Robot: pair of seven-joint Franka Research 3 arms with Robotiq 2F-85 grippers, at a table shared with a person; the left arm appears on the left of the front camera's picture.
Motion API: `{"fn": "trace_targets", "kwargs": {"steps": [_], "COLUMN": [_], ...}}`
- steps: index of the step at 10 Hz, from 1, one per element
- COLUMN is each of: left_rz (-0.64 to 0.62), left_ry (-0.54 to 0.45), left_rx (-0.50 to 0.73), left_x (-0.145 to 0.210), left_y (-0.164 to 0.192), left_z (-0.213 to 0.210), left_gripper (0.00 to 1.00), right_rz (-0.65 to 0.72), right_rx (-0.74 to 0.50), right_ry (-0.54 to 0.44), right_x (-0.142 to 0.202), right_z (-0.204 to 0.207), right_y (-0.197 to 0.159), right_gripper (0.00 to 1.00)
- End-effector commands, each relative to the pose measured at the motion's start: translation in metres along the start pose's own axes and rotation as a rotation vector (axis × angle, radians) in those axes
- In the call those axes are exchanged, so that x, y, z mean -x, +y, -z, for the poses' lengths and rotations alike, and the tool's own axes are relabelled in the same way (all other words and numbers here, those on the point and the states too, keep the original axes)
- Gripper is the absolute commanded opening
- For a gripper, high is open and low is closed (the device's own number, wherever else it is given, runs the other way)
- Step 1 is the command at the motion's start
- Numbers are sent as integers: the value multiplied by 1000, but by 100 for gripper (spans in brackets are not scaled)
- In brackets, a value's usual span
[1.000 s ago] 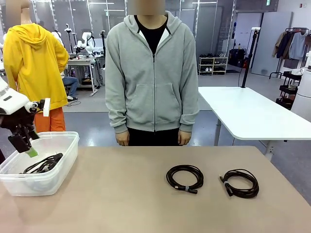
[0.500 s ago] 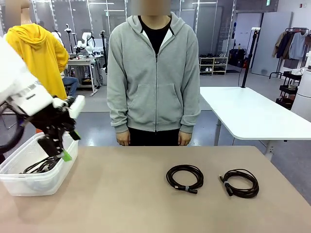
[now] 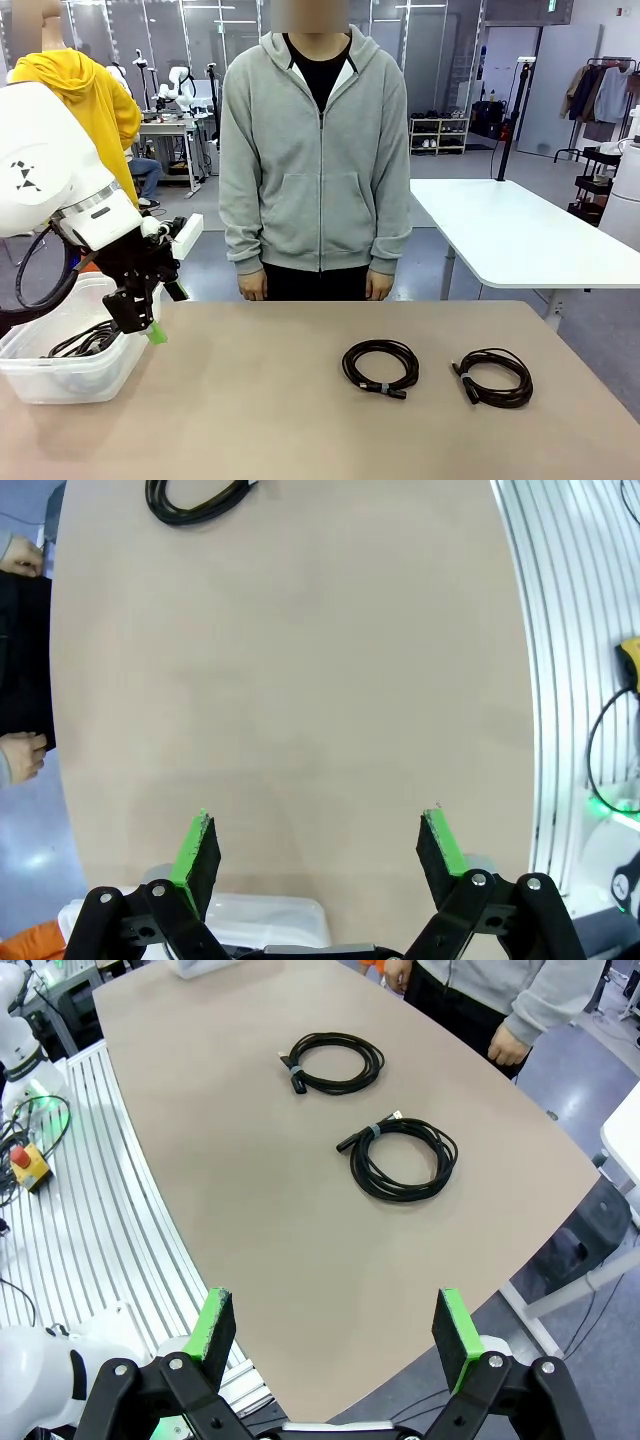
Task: Organize and store the cables.
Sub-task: Place the USB Extension Cable into the Organizing box.
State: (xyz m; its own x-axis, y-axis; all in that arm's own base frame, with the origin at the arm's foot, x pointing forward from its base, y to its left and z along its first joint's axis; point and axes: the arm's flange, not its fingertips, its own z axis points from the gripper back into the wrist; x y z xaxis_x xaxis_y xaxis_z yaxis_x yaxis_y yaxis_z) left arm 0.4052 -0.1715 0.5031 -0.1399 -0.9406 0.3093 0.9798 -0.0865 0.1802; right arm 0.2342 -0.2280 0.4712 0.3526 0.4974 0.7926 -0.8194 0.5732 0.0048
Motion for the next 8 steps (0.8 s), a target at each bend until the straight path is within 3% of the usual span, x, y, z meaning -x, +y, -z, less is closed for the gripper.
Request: {"fn": "trace_targets", "kwargs": {"steps": [1, 4, 6, 8], "left_rz": [-3, -2, 69, 183], "left_ry": [-10, 0, 44, 101], "left_rx": [-1, -2, 36, 90], "left_x": [3, 1, -63, -122], "left_y": [-3, 0, 53, 76], "left_z": [-2, -1, 39, 76], "left_gripper": [100, 100, 100, 100], "right_rz": [-1, -1, -1, -1], "right_rx": [1, 1, 1, 1], "right_ry": [-1, -1, -1, -1], "right_x": [-1, -1, -1, -1], "right_z": [-1, -1, -1, -1], "right_y": [0, 0, 0, 0], "right_gripper": [100, 100, 100, 100]}}
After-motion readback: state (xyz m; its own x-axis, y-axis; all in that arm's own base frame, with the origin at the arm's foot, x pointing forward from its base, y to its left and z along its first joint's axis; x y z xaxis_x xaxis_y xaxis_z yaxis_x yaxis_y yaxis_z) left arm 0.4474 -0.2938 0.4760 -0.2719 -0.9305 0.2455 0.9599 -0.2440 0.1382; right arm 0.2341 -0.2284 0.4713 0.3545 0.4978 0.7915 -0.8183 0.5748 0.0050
